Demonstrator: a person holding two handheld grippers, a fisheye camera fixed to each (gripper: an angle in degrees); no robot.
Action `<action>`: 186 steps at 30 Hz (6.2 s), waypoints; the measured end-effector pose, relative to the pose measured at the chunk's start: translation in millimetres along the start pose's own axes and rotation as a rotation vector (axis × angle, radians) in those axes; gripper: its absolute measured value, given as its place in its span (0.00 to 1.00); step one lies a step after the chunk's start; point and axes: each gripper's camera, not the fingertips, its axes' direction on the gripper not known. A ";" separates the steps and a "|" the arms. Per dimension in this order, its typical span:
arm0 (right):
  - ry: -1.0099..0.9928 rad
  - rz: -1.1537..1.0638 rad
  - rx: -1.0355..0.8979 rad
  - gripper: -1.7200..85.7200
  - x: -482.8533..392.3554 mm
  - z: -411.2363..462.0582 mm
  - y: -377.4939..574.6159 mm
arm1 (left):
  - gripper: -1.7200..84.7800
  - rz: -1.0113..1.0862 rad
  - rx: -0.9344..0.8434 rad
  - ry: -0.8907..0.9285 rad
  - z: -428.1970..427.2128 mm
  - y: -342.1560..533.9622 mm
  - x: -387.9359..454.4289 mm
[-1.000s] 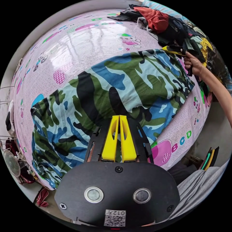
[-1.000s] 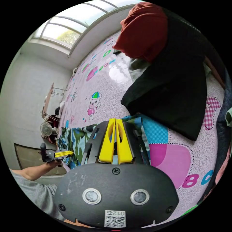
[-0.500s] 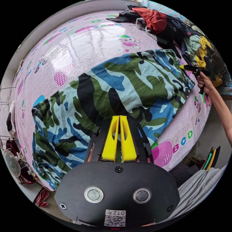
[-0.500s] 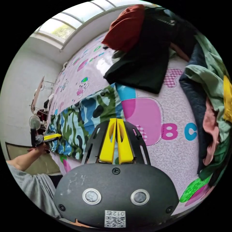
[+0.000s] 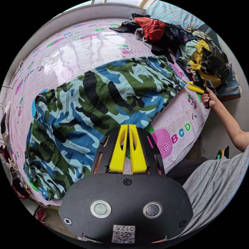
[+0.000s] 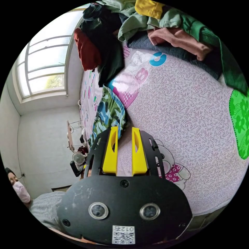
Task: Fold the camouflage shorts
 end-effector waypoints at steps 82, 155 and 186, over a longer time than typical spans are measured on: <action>0.124 0.240 -0.025 0.01 271.8 120.4 224.2 | 0.05 -0.933 0.585 0.394 -437.2 466.8 -488.6; 0.310 -0.426 -0.396 0.01 575.6 12.1 171.5 | 0.02 -0.146 0.105 0.137 -369.9 208.4 -320.8; 0.187 -0.256 -0.499 0.01 328.6 107.6 206.4 | 0.02 0.221 -0.007 0.134 -231.3 212.8 -306.5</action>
